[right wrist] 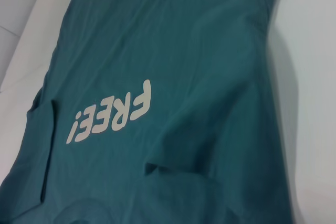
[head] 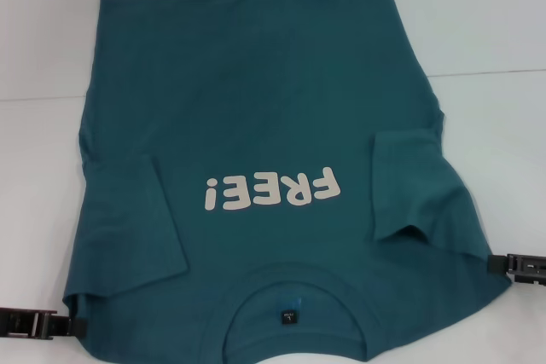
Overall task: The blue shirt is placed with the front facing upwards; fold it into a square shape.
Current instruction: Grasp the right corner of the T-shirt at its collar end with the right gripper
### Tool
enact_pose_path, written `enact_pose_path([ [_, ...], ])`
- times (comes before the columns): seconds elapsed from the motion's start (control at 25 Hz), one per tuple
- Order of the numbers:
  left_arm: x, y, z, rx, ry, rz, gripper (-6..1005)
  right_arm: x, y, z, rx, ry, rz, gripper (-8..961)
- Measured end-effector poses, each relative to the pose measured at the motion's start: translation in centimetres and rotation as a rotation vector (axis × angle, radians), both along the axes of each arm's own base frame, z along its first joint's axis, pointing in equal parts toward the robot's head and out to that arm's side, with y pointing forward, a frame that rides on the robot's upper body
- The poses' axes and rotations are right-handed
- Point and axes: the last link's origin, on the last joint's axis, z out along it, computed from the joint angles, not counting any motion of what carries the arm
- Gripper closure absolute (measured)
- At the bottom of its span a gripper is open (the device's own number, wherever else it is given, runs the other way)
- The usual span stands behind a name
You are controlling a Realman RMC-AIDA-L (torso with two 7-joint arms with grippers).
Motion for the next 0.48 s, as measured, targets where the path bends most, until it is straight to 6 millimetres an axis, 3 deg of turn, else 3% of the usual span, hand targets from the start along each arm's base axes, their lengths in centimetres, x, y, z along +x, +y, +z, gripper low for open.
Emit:
enact_pose_path([
  [0.48, -0.18, -0.1, -0.15, 0.0, -0.001, 0.003, 970, -0.44, 0.3, -0.09, -0.025, -0.018, -0.003, 8],
])
